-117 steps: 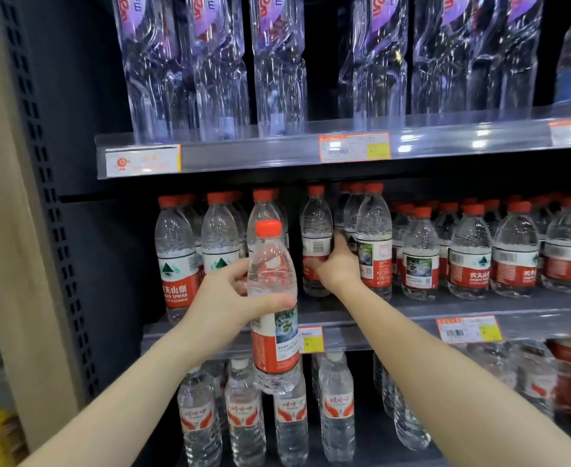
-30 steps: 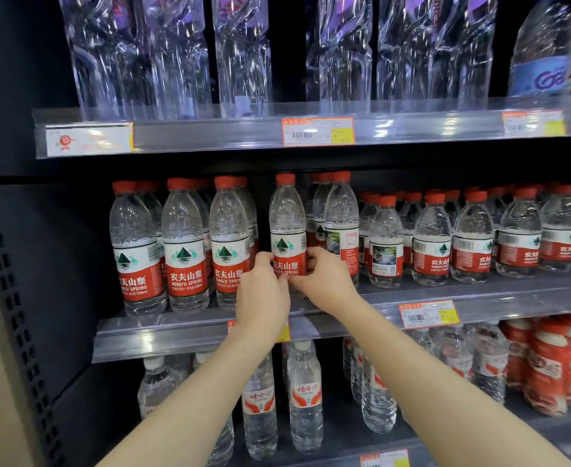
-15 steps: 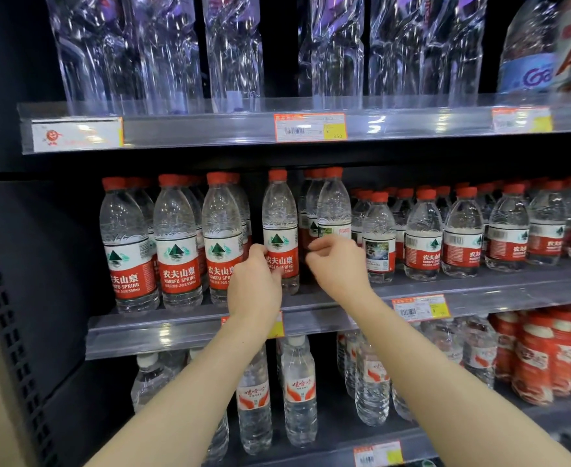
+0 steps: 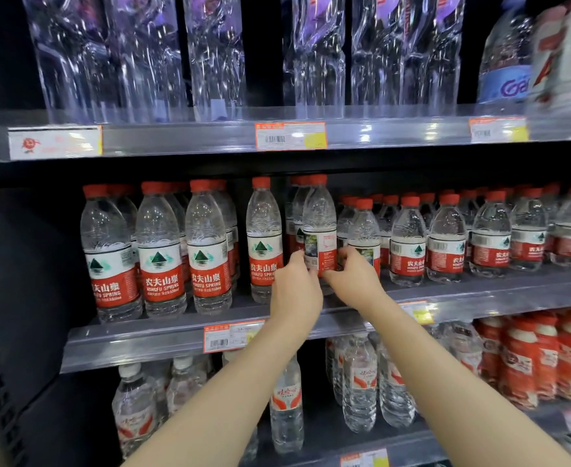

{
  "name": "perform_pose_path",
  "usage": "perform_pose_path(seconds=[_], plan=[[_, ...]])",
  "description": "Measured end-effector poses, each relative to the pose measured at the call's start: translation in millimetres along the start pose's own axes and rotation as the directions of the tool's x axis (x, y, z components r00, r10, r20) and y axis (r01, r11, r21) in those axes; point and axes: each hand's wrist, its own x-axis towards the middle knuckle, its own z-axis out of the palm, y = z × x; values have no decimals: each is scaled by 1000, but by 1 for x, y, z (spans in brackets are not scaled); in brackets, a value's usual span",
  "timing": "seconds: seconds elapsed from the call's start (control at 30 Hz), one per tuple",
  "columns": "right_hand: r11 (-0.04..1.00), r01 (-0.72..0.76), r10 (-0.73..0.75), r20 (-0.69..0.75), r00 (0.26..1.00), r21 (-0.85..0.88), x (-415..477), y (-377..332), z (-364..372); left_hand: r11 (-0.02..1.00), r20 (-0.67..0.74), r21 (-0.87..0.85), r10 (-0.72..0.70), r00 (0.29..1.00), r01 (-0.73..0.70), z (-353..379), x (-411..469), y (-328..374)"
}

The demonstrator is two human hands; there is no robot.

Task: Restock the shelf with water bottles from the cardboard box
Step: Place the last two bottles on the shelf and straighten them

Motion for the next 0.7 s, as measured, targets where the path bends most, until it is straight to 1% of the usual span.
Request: perform_pose_path(seconds=[0.07, 0.13, 0.3, 0.4, 0.5, 0.6, 0.7], plan=[[999, -3, 1, 54, 999, 52, 5, 6, 1, 1000, 27, 5, -11, 1000, 11, 4, 6, 3], [996, -1, -6, 75, 997, 93, 12, 15, 1, 1000, 58, 4, -4, 998, 3, 6, 11, 5], [996, 5, -15, 105, 994, 88, 10, 15, -2, 1000, 90, -3, -15, 996, 15, 10, 10, 1], [996, 0, -6, 65, 998, 91, 9, 14, -3, 998, 69, -18, -51, 996, 53, 11, 8, 1], [997, 18, -20, 28, 999, 78, 4, 12, -6, 998, 56, -24, -54, 997, 56, 16, 10, 1], [993, 18, -20, 20, 1000, 114, 4, 16, -7, 998, 79, 51, -24, 997, 20, 19, 9, 1], [991, 66, -73, 52, 996, 116, 9, 23, -4, 984, 75, 172, -64, 995, 50, 22, 5, 4]])
